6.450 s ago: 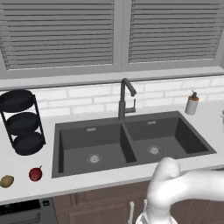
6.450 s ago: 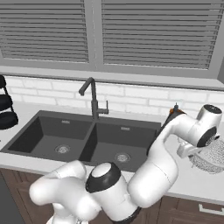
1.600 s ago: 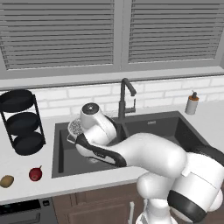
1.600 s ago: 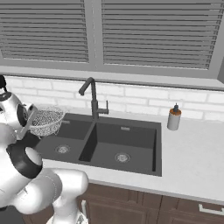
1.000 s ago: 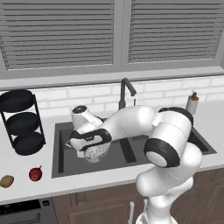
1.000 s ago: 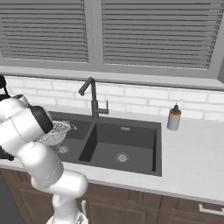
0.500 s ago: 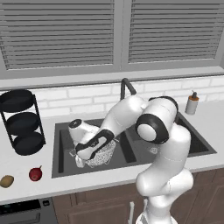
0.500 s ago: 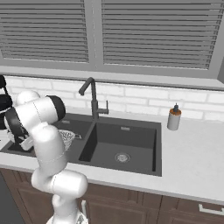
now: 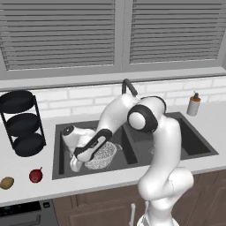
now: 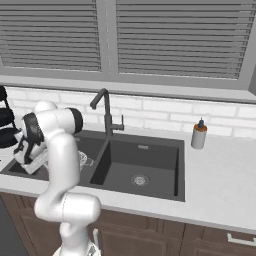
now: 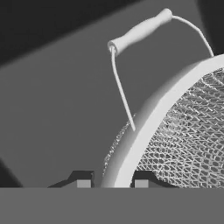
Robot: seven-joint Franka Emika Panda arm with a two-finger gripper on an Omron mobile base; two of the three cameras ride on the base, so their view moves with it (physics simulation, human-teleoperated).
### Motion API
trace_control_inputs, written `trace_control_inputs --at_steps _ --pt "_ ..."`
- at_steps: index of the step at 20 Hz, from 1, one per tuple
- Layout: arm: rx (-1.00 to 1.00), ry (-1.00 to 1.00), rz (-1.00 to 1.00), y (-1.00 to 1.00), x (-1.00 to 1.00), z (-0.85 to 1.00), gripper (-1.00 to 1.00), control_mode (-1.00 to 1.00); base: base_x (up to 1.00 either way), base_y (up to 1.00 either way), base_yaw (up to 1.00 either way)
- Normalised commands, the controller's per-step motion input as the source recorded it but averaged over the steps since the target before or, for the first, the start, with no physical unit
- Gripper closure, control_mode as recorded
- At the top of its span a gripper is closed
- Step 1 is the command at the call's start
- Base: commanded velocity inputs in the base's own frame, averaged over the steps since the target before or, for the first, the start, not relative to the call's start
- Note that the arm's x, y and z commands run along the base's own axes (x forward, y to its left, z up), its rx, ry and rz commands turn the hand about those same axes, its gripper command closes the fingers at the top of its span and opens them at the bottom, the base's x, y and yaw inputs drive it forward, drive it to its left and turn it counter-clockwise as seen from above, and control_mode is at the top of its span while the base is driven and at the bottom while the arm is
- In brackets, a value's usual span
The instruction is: Put the colander in the sink, put the pear, kiwi in the colander, and turn on the sink faucet and pour water over the colander.
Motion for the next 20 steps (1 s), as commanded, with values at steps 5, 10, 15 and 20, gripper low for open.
trace_control_inputs --at_steps 5,10,15,20 --pt "-0.03 -0.04 0.0 0.0 0.43 -0.15 1.0 -1.0 0.0 0.0 0.0" --pt "-0.07 -0.13 0.0 0.0 0.0 0.0 1.0 -1.0 0.0 0.0 0.0" --pt "-0.07 -0.15 0.0 -0.08 -0.02 0.0 1.0 -1.0 0.0 0.0 0.0" --pt "-0.06 -0.17 0.0 -0.21 -0.02 0.0 1.0 -1.0 0.0 0.0 0.0"
